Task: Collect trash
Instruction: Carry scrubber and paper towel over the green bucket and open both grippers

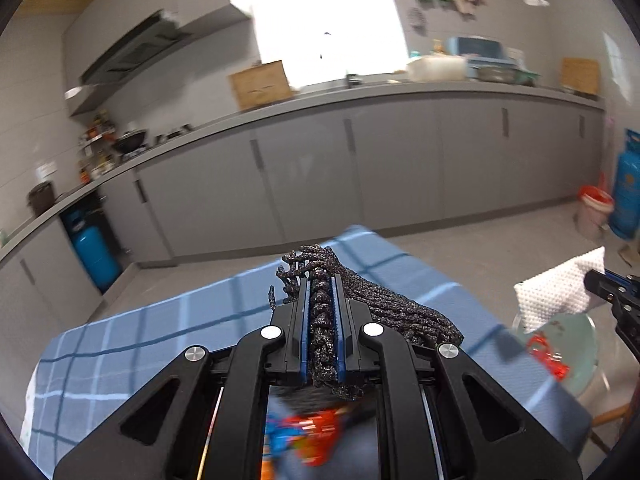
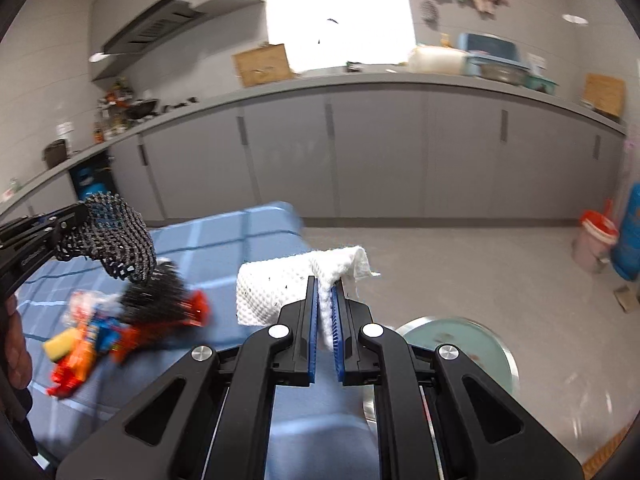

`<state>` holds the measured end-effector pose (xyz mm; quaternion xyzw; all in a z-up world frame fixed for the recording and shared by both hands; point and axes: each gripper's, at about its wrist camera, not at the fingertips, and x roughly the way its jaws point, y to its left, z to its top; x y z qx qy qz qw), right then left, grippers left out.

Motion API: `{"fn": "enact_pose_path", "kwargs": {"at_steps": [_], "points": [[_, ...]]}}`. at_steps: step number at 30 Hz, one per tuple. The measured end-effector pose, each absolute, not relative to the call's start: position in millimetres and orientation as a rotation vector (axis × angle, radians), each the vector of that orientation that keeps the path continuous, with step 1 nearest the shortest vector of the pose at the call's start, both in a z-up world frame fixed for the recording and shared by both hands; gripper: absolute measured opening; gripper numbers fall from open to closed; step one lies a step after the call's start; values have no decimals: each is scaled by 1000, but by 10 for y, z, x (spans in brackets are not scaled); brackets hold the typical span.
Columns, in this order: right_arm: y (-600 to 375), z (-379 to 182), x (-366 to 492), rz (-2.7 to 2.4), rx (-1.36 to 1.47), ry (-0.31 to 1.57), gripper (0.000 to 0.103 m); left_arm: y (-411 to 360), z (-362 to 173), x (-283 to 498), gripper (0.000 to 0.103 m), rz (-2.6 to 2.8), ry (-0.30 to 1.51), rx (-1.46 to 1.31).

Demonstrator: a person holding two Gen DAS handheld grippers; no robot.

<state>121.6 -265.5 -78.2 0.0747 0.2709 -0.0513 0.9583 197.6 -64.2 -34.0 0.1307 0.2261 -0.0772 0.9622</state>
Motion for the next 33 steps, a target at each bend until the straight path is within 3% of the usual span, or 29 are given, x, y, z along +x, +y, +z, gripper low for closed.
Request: {"fn": "enact_pose_path", "kwargs": {"at_steps": [20,24,26,27,28,30,32,33], "points": [[-3888,-1591,1101,-307,233,676,9,-2352,-851,1898,11,-518,541,332],[-4018,-1762,1150,-315,237,694,13,-2535,-1046,1907,13,-541,574,351],[-4081,-1840,1180,-314,250,707,26,-2566,-1132,1913,21,-560,594,361],[-4104,-1858,1184,-320,251,707,36,-2580,-1184,1926,31,-555,605,368],[-4125,-1881,1179,-329,255,708,40,-2588,-1218,1932,37,-556,608,372],[-4148,-1900,1166,-333,269,710,40,-2599,-1270,1942,38,-566,619,376],[-4154,-1902,1145,-342,276,706,44,-2592,-1287,1968,56,-576,636,357],[-4156,-1893,1139,-345,280,704,47,-2572,-1284,1975,57,-563,631,354]]}}
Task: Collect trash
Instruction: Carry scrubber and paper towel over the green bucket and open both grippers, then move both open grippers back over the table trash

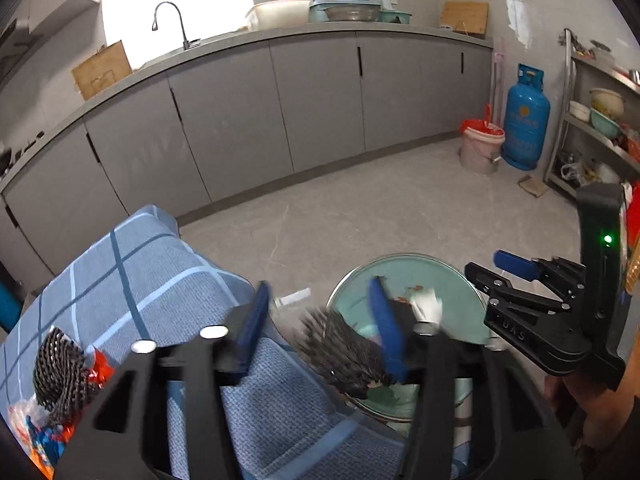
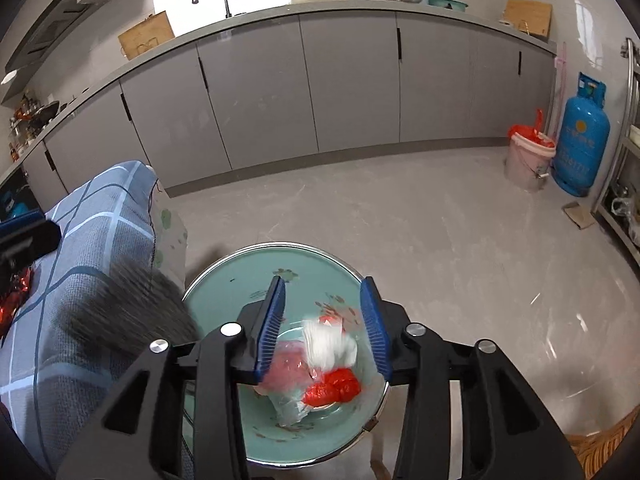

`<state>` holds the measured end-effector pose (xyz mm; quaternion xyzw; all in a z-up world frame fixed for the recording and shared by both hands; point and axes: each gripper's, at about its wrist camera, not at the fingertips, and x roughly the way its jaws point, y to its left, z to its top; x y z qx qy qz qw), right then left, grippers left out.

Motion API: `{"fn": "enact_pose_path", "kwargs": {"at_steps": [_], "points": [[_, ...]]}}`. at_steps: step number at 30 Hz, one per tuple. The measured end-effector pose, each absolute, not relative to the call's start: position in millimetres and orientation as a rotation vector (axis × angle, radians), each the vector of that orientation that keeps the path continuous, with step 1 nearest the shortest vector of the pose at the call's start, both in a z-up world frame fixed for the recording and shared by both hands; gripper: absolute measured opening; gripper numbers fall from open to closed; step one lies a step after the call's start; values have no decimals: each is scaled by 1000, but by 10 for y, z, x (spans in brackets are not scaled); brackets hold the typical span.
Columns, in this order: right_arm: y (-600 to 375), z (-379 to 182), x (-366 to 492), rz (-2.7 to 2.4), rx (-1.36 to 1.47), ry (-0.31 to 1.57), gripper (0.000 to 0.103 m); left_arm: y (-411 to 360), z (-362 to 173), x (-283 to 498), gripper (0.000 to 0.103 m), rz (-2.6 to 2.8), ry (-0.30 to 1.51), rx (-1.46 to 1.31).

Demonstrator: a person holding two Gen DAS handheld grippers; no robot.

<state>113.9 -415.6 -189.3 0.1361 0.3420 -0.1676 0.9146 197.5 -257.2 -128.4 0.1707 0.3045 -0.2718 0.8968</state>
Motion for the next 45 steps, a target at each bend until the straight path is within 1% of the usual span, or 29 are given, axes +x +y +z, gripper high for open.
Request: {"fn": "enact_pose_path", "kwargs": {"at_steps": [1,4,8,9,10,12,15,17,24,30,41,45], "points": [[-4161,-1881,1129,-348,287,702,49,-2571,-1277,1971,58,-558,623,360],[-4156,-1834,1079,-352,303,688,55,-2532,-1248,1948,75,-540,606,366],[-4104,-1760,1023,-344,319,674,61,-2423,-1183,1929,76,-516,588,367],[-4081,-1736,1010,-342,318,670,63,-2383,-1165,1924,77,-506,585,365],[-4056,-1709,996,-339,317,665,63,-2349,-1149,1916,81,-495,581,366],[-4010,-1655,970,-332,319,655,65,-2257,-1112,1888,82,-468,562,374],[-3905,-1576,955,-313,315,641,71,-2135,-1044,1847,82,-432,544,380],[-3798,-1526,969,-292,299,638,72,-2068,-990,1811,87,-413,528,378],[-3425,-1394,1077,-210,272,635,72,-1746,-825,1704,87,-349,479,380],[-2990,-1317,1135,-125,239,644,73,-1330,-777,1678,88,-264,486,363],[-2248,-1226,1212,11,188,657,74,-198,-841,1653,88,-25,528,342],[-1991,-1179,1234,56,166,653,80,294,-858,1592,88,77,544,328]]}}
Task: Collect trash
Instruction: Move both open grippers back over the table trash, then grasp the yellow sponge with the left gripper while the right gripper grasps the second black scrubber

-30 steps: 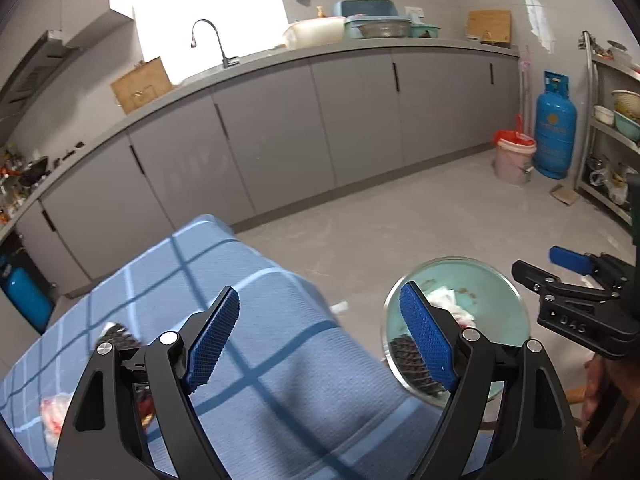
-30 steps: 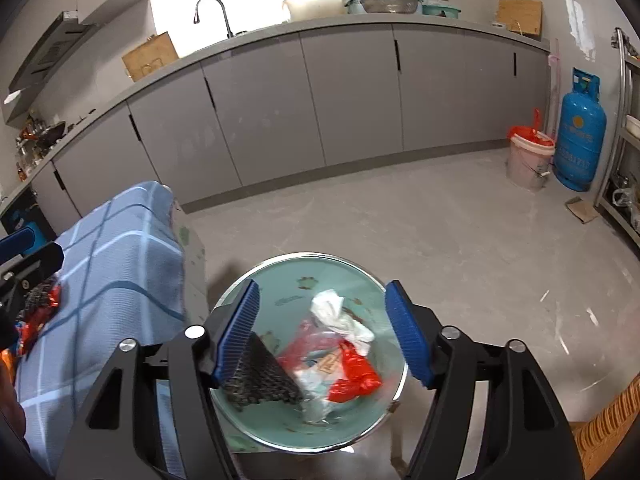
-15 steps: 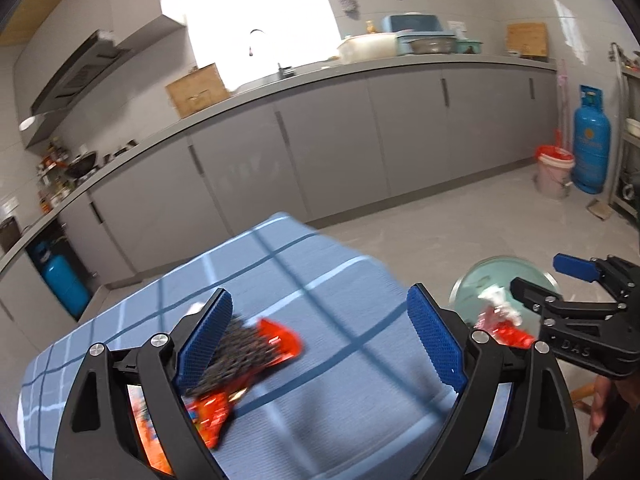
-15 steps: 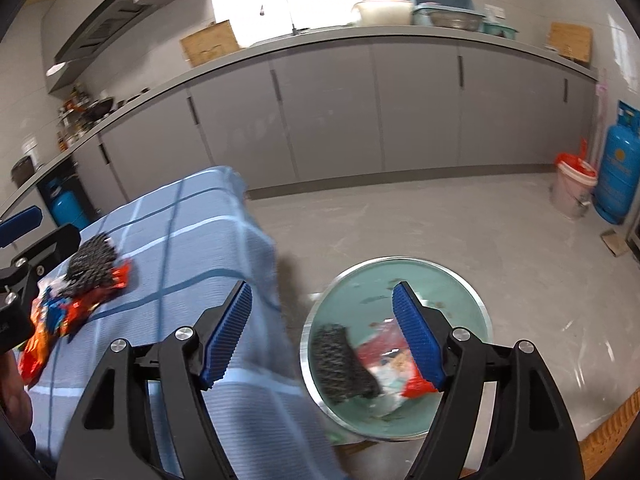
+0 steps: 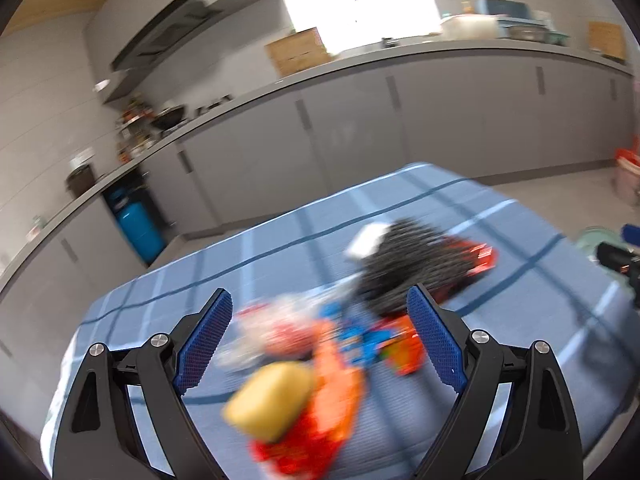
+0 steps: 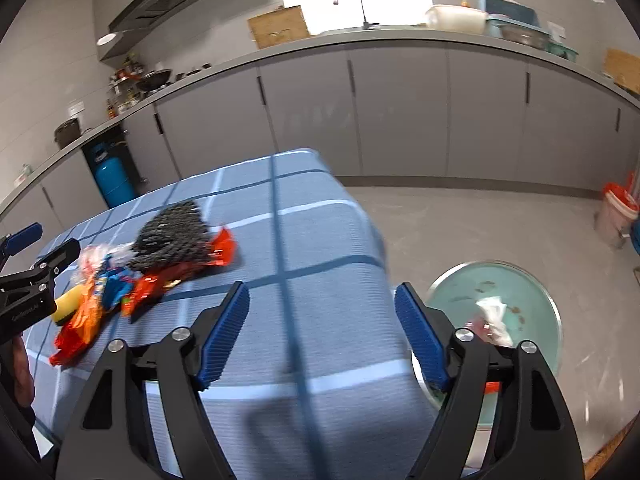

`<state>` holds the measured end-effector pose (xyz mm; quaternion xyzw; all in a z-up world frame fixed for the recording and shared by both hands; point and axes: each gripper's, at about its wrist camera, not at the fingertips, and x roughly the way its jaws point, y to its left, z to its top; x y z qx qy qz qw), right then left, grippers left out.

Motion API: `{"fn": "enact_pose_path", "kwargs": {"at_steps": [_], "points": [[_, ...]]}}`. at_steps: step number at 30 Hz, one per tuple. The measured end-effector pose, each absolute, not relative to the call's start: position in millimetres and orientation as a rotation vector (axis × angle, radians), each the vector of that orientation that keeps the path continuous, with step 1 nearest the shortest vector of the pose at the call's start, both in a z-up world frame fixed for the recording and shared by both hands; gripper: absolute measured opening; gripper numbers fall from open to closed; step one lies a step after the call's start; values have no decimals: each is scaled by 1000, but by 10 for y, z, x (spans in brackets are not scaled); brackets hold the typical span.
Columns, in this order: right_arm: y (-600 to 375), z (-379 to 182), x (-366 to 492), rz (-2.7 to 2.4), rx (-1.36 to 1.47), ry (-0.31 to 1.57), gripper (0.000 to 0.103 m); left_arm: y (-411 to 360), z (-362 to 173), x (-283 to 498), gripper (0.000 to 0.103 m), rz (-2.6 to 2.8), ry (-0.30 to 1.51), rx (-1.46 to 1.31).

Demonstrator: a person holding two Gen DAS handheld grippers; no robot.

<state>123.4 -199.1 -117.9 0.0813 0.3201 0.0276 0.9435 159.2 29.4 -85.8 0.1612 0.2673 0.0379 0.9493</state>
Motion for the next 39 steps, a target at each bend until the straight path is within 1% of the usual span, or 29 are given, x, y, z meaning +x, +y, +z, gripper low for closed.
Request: {"fn": "enact_pose_path", "kwargs": {"at_steps": [8,14,24,26,28,31,33,35,36,39], "points": [[-1503,-1165,1337,131,131,663,80,1114,-983,1513,88,181,643,229],[-1255,-1167,1338,174,99,673,80,1165,-1085,1539,88,137,688,175],[-1249,-1199,1372,163,95,690,81,1127,-1369,1676,88,74,767,116],[-1227,-1218,1393,166,88,697,81,1157,-1383,1677,87,73,771,101],[-1197,-1232,1414,170,86,703,81,1171,-1370,1664,80,64,767,96],[-1165,-1248,1426,177,81,705,81,1185,-1358,1660,79,52,771,89],[-1139,-1251,1443,182,81,707,81,1176,-1361,1670,67,36,775,95],[-1127,-1257,1468,186,79,709,81,1176,-1358,1668,42,-1,780,90],[-1126,-1254,1480,186,78,710,81,1156,-1352,1662,36,-22,780,93],[-1125,-1246,1503,186,81,706,81,1107,-1340,1634,29,-29,774,121]]}}
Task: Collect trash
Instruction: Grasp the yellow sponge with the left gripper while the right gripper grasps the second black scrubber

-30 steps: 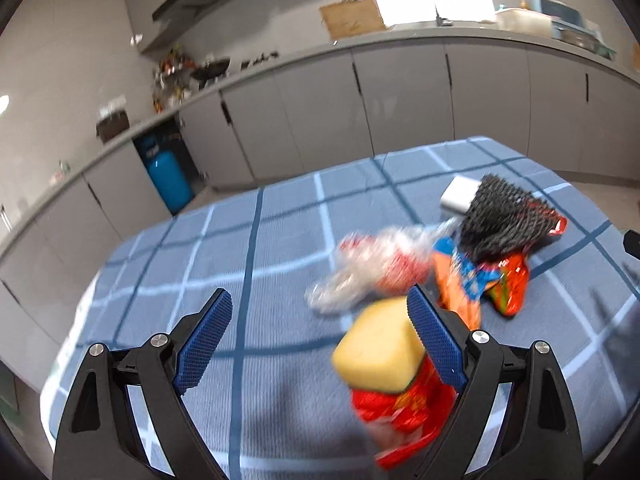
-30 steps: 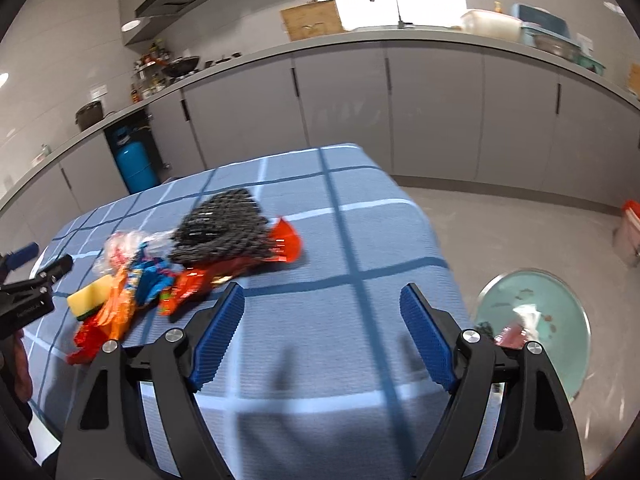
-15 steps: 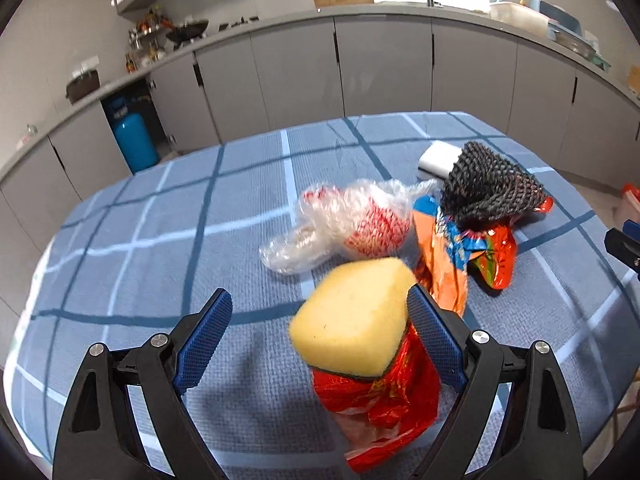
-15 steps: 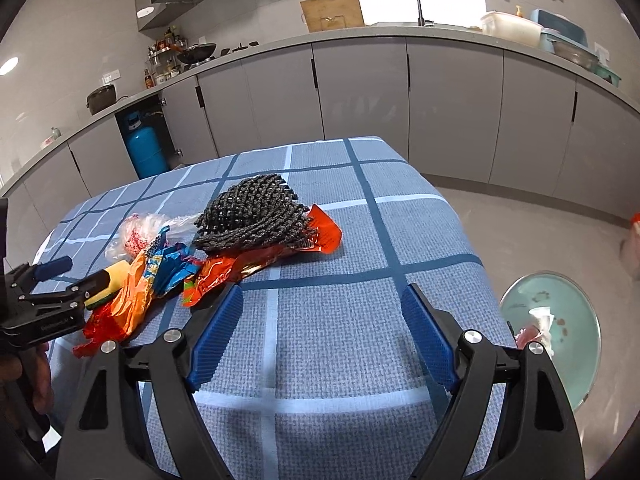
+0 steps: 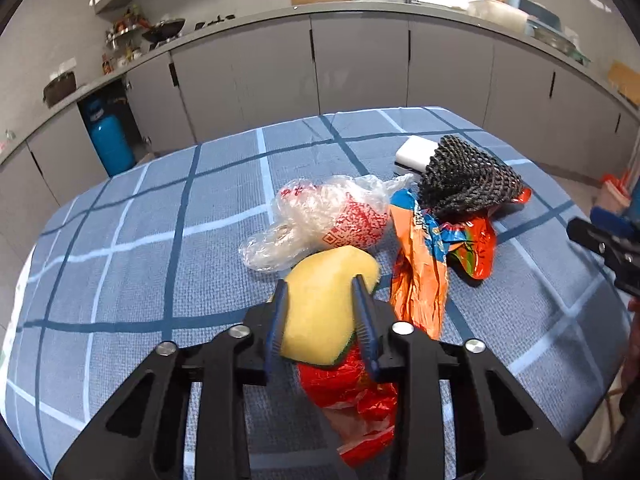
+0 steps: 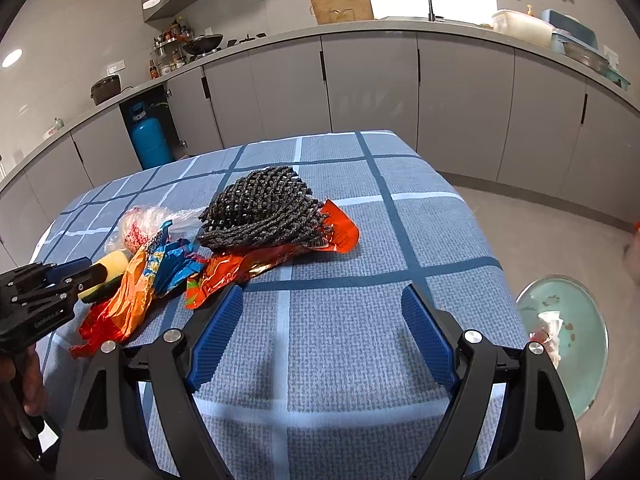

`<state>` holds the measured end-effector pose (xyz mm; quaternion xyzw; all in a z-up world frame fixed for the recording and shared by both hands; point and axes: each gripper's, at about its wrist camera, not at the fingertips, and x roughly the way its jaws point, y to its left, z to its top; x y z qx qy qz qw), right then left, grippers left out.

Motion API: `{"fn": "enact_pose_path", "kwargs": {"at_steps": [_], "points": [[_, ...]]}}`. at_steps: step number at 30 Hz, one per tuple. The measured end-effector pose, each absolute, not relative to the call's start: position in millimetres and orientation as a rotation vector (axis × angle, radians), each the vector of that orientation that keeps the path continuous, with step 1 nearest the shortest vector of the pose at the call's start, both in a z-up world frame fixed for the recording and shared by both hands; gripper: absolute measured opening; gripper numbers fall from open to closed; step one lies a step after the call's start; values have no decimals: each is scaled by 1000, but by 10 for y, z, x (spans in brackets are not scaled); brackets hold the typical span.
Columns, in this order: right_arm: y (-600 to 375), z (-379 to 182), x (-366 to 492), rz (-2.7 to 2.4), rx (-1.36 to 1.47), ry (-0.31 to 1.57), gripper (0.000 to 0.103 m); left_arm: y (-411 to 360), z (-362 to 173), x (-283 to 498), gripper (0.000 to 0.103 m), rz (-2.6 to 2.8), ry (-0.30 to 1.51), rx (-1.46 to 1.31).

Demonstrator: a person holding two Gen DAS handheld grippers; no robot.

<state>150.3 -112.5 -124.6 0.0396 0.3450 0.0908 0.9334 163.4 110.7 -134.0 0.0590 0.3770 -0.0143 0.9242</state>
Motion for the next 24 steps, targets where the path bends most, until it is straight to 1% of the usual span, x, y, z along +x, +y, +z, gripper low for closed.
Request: {"fn": "enact_pose_path", "kwargs": {"at_steps": [4,11,15,18,23,24], "points": [[-1112,-1201,1568,189,76,694,81,1150,-1280,1585,23,-19,759,120],[-1049,-1095,1743,199,71,670,81,1350,-907,1456,22,29,661,101],[-932,-1054,1929,217,59,653,81,1351,-781,1436,22,121,579,166],[-817,-1070,2119,232,51,662,80,1385,-797,1517,22,140,588,155],[-669,-1309,2433,244,46,756,80,1427,-860,1639,22,150,612,150],[-649,-1362,2470,256,49,780,72,1426,-876,1658,22,151,616,151]]}}
